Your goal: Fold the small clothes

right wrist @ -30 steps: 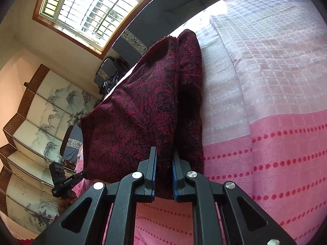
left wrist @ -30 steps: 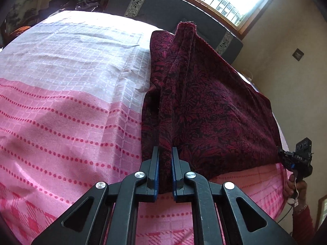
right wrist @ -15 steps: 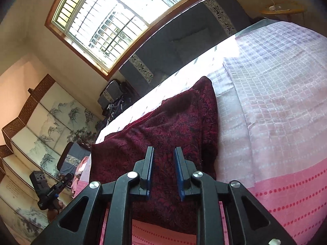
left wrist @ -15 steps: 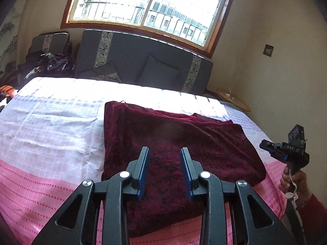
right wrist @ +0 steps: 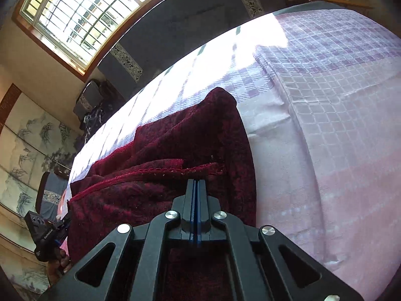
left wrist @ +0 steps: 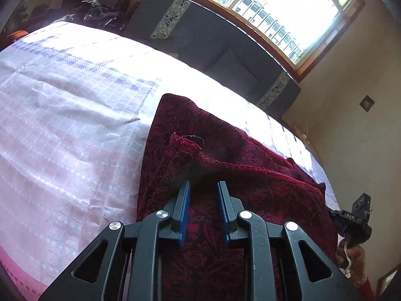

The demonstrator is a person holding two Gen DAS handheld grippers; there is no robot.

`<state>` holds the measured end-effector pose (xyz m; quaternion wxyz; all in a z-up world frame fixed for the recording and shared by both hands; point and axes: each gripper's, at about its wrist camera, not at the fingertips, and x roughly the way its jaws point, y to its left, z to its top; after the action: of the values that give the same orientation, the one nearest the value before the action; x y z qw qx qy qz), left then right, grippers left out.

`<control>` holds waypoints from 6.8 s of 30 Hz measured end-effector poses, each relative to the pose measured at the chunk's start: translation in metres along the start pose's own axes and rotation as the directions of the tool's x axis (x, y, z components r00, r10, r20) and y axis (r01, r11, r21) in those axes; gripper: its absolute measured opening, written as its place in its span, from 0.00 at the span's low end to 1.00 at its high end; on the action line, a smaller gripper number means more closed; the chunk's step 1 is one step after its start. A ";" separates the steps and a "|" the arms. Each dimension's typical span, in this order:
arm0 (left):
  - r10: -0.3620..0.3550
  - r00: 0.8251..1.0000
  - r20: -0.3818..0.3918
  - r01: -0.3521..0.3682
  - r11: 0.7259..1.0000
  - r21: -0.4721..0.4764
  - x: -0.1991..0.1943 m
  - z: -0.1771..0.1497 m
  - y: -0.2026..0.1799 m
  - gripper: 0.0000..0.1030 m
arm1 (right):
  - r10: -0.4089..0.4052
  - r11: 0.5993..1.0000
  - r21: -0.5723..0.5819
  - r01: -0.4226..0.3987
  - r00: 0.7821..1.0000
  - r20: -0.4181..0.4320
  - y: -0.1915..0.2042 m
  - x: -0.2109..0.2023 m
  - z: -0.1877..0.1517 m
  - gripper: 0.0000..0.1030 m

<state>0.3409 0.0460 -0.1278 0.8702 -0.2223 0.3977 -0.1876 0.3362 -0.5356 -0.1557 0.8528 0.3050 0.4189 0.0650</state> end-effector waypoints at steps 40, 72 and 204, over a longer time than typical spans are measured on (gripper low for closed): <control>-0.066 0.998 0.011 0.058 0.938 0.342 -0.071 -0.121 -0.128 0.24 | 0.123 0.865 -0.488 -0.114 0.992 -0.013 0.154 -0.089 -0.162 0.12; 0.089 0.995 -0.039 -0.077 0.967 0.244 -0.051 -0.156 -0.107 0.12 | -0.204 0.912 -0.343 0.228 0.973 0.104 0.060 -0.088 -0.158 0.11; -0.409 0.873 -0.265 0.413 0.910 -0.044 0.024 0.045 0.063 0.41 | -0.220 0.925 -0.287 0.250 0.966 0.134 0.064 -0.097 -0.174 0.13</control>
<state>0.4003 0.0965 -0.1497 0.7499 -0.2683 0.4542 -0.3992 0.1524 -0.4386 -0.1339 0.9107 0.1219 0.3946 0.0101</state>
